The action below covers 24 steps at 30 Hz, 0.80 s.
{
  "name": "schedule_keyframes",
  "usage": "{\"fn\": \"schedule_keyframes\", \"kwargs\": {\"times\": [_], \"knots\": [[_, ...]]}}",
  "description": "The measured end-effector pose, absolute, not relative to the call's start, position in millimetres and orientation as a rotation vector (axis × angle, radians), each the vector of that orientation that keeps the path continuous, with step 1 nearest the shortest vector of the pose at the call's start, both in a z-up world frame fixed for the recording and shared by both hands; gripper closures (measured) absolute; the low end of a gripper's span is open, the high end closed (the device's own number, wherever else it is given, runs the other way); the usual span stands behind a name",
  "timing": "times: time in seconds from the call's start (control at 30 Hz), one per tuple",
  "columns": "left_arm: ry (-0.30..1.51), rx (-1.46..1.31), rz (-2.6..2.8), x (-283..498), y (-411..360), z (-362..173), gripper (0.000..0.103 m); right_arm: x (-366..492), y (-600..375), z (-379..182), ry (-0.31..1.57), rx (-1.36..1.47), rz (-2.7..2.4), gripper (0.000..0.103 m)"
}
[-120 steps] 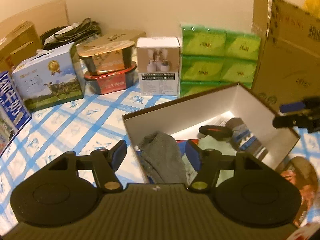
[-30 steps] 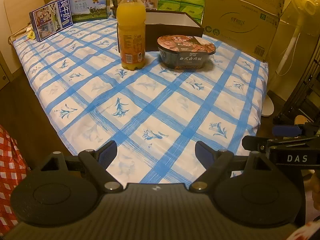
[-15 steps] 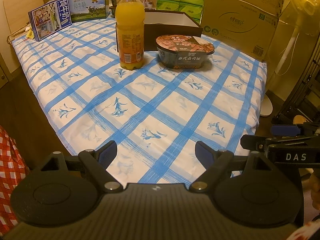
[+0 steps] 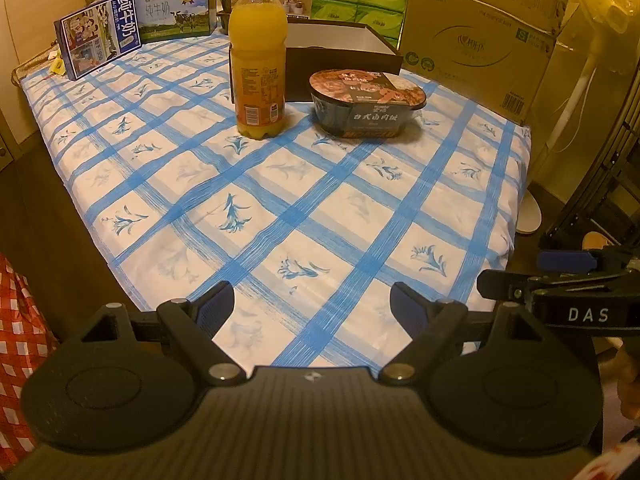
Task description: Organize soft objects
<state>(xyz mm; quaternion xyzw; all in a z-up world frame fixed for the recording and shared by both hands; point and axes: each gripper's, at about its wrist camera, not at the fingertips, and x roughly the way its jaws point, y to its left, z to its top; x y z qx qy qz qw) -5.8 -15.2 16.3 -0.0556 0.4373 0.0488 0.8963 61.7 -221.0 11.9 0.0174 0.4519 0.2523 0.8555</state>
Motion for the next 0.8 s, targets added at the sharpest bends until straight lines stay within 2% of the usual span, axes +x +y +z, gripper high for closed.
{"fn": "schedule_keyframes", "kwargs": {"times": [0.8], "knots": [[0.905, -0.12, 0.098, -4.3, -15.3, 16.8, 0.019, 61.6, -220.0, 12.3, 0.95, 0.038, 0.53, 0.019]]}}
